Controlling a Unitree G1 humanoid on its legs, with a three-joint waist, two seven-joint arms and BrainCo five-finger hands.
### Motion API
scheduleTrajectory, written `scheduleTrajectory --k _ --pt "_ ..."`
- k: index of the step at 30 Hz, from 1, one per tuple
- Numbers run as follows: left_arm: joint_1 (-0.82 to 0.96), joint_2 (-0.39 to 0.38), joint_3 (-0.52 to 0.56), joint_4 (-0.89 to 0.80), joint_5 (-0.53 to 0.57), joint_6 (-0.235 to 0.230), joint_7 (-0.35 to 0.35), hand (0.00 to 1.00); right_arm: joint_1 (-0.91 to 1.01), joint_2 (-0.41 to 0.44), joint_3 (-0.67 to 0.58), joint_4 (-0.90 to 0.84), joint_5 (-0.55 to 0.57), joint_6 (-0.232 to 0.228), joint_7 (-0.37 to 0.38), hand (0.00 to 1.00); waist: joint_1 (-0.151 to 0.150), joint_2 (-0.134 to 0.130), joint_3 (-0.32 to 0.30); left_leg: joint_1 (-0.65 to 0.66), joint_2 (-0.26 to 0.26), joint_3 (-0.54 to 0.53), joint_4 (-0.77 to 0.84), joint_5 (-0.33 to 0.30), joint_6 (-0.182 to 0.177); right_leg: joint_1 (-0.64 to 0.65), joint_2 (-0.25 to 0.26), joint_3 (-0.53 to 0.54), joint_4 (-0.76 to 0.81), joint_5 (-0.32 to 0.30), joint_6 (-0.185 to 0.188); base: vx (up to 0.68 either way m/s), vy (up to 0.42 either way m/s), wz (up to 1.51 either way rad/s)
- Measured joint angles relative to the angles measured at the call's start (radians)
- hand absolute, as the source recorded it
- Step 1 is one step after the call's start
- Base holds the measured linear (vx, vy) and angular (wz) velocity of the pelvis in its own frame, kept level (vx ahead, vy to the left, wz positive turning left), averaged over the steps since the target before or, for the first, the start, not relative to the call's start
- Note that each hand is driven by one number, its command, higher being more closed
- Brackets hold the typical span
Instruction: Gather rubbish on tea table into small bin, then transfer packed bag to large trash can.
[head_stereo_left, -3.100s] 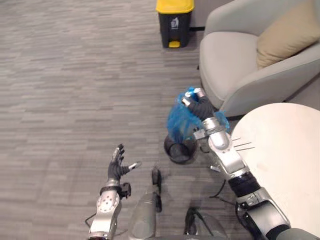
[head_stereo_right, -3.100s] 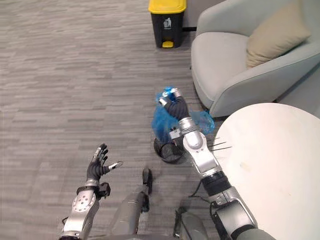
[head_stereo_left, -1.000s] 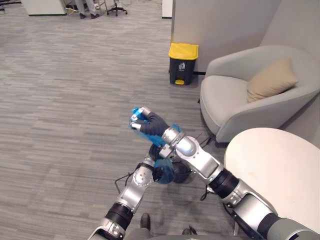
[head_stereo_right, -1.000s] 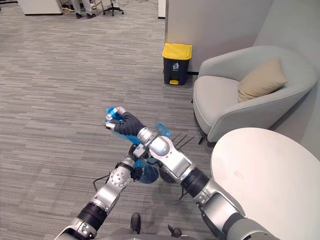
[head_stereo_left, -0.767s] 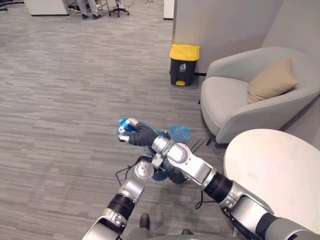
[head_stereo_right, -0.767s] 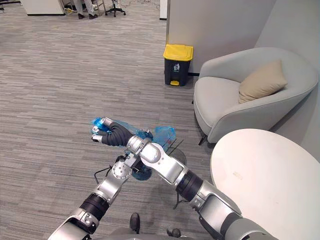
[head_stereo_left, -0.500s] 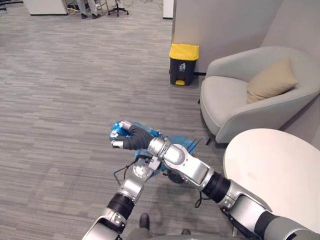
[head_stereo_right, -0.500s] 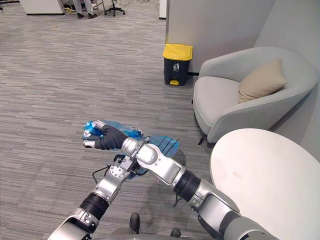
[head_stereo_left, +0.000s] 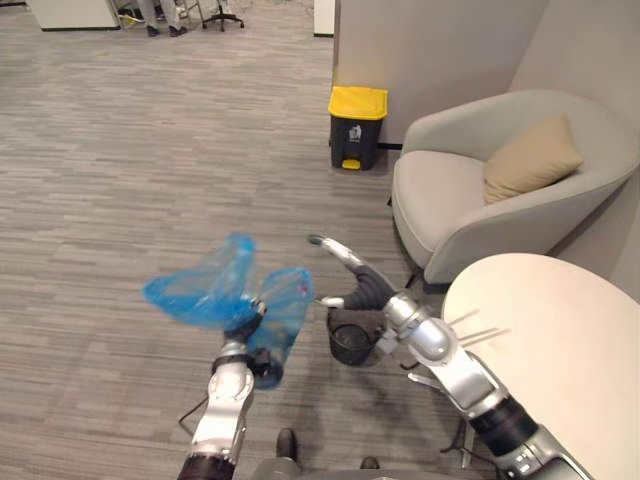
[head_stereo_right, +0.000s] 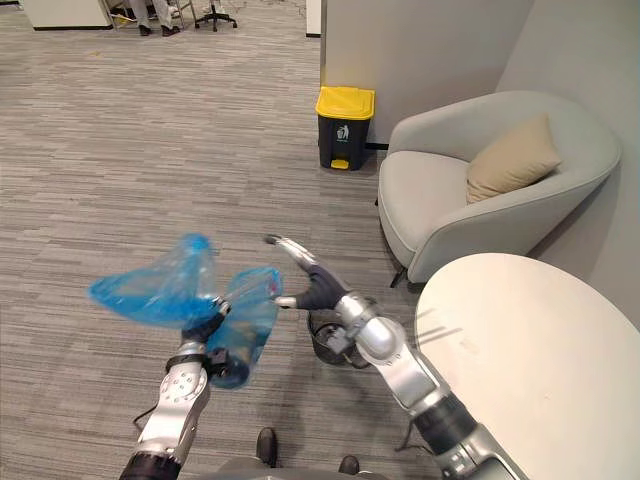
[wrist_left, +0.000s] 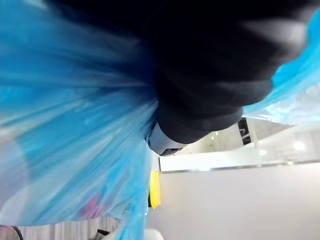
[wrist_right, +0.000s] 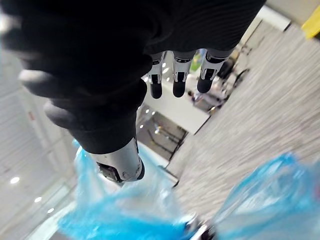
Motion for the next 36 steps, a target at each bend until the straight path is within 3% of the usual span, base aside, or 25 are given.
scheduleTrajectory --k 6,12,17,19,20,22,24,25,27,29,30,31,32,34,35,36 --pt "0.079 0.033 0.059 0.047 -0.018 -0.002 -0.048 1.00 0.193 -0.058 -0.088 0.071 -0.020 0.000 0.025 0.00 0.000 -0.001 0.000 -0.016 -0.005 -0.014 0.000 -0.006 -0.001 -0.001 -0.003 -0.012 -0.013 0.001 0.004 0.02 0.001 0.06" --pt "0.124 0.043 0.093 0.198 -0.021 -0.002 -0.099 1.00 0.225 0.087 -0.189 0.392 0.030 0.007 0.036 0.00 -0.022 0.004 0.005 -0.047 -0.018 -0.031 0.001 -0.017 0.012 -0.030 -0.018 -0.035 0.012 -0.022 0.015 0.02 0.021 0.13" --pt "0.168 0.037 0.129 0.239 -0.039 -0.002 -0.145 1.00 0.251 0.153 -0.331 0.511 0.039 0.026 -0.031 0.00 -0.023 0.016 0.038 -0.089 -0.053 -0.093 0.009 -0.017 0.012 -0.054 -0.056 -0.116 0.082 -0.070 0.036 0.04 0.034 0.51" --pt "0.164 0.037 0.143 0.246 -0.039 -0.002 -0.153 1.00 0.250 0.158 -0.368 0.540 0.058 0.030 -0.064 0.00 -0.022 0.023 0.064 -0.141 -0.069 -0.107 0.066 -0.038 0.037 -0.055 -0.083 -0.194 0.115 -0.098 0.046 0.07 0.040 0.94" --pt "0.164 0.037 0.143 0.246 -0.039 -0.002 -0.154 1.00 0.250 0.158 -0.378 0.543 0.069 0.034 -0.073 0.00 -0.024 0.025 0.069 -0.159 -0.067 -0.083 0.087 -0.052 0.042 -0.053 -0.091 -0.219 0.119 -0.099 0.045 0.07 0.047 1.08" --pt "0.153 0.035 0.146 0.246 -0.039 -0.002 -0.169 1.00 0.249 0.155 -0.422 0.572 0.079 0.044 -0.103 0.00 -0.028 0.026 0.077 -0.208 -0.029 0.098 0.168 -0.076 0.070 -0.046 -0.118 -0.295 0.130 -0.110 0.057 0.13 0.046 0.98" --pt "0.162 0.035 0.158 0.247 -0.039 -0.002 -0.173 1.00 0.225 0.155 -0.431 0.601 0.079 0.048 -0.112 0.00 -0.016 0.018 0.086 -0.225 -0.017 0.141 0.214 -0.090 0.067 -0.042 -0.133 -0.303 0.139 -0.117 0.067 0.14 0.048 0.34" --pt "0.167 0.037 0.169 0.247 -0.039 -0.002 -0.172 1.00 0.203 0.159 -0.431 0.612 0.079 0.048 -0.113 0.00 -0.014 0.007 0.102 -0.226 -0.025 0.141 0.256 -0.116 0.056 -0.026 -0.148 -0.300 0.145 -0.126 0.080 0.18 0.119 0.07" --pt "0.178 0.036 0.174 0.245 -0.039 -0.002 -0.173 1.00 0.192 0.152 -0.433 0.618 0.076 0.047 -0.115 0.00 -0.013 0.006 0.108 -0.247 -0.032 0.143 0.364 -0.223 0.072 -0.015 -0.183 -0.296 0.189 -0.162 0.107 0.15 0.156 0.01" --pt "0.210 0.047 0.178 0.225 -0.038 -0.002 -0.177 1.00 0.185 0.153 -0.439 0.641 0.074 0.050 -0.114 0.00 -0.019 -0.007 0.117 -0.261 -0.047 0.161 0.471 -0.323 0.095 -0.030 -0.246 -0.282 0.317 -0.243 0.119 0.14 0.176 -0.06" --pt "0.216 0.054 0.176 0.223 -0.038 -0.002 -0.181 1.00 0.189 0.152 -0.440 0.643 0.072 0.054 -0.113 0.00 -0.021 -0.011 0.121 -0.260 -0.055 0.165 0.489 -0.346 0.099 -0.042 -0.267 -0.273 0.377 -0.258 0.101 0.15 0.160 0.03" --pt "0.224 0.062 0.169 0.213 -0.038 -0.001 -0.189 1.00 0.199 0.143 -0.440 0.644 0.070 0.062 -0.112 0.00 -0.027 -0.008 0.132 -0.249 -0.064 0.158 0.512 -0.380 0.118 -0.114 -0.309 -0.212 0.559 -0.246 0.025 0.19 0.184 0.15" --pt "0.231 0.082 0.155 0.191 -0.037 -0.002 -0.193 1.00 0.208 0.143 -0.439 0.652 0.071 0.065 -0.111 0.00 -0.041 0.004 0.144 -0.226 -0.066 0.132 0.523 -0.396 0.132 -0.221 -0.312 -0.090 0.757 -0.178 -0.053 0.30 0.199 0.30" --pt "0.222 0.123 0.148 0.179 -0.037 -0.003 -0.193 1.00 0.222 0.156 -0.439 0.659 0.071 0.066 -0.108 0.00 -0.062 0.010 0.161 -0.207 -0.069 0.083 0.520 -0.410 0.140 -0.294 -0.265 -0.006 0.832 -0.260 0.022 0.30 0.101 0.54" --pt "0.209 0.138 0.147 0.174 -0.037 -0.003 -0.193 1.00 0.230 0.157 -0.439 0.659 0.071 0.066 -0.108 0.00 -0.066 -0.007 0.165 -0.187 -0.074 0.067 0.510 -0.419 0.142 -0.325 -0.236 0.005 0.819 -0.285 0.022 0.29 0.037 0.60" --pt "0.190 0.149 0.146 0.172 -0.037 -0.004 -0.191 1.00 0.232 0.155 -0.439 0.659 0.072 0.067 -0.109 0.00 -0.075 -0.005 0.177 -0.155 -0.088 0.051 0.488 -0.433 0.144 -0.386 -0.205 0.007 0.755 -0.294 0.029 0.31 0.035 0.44"
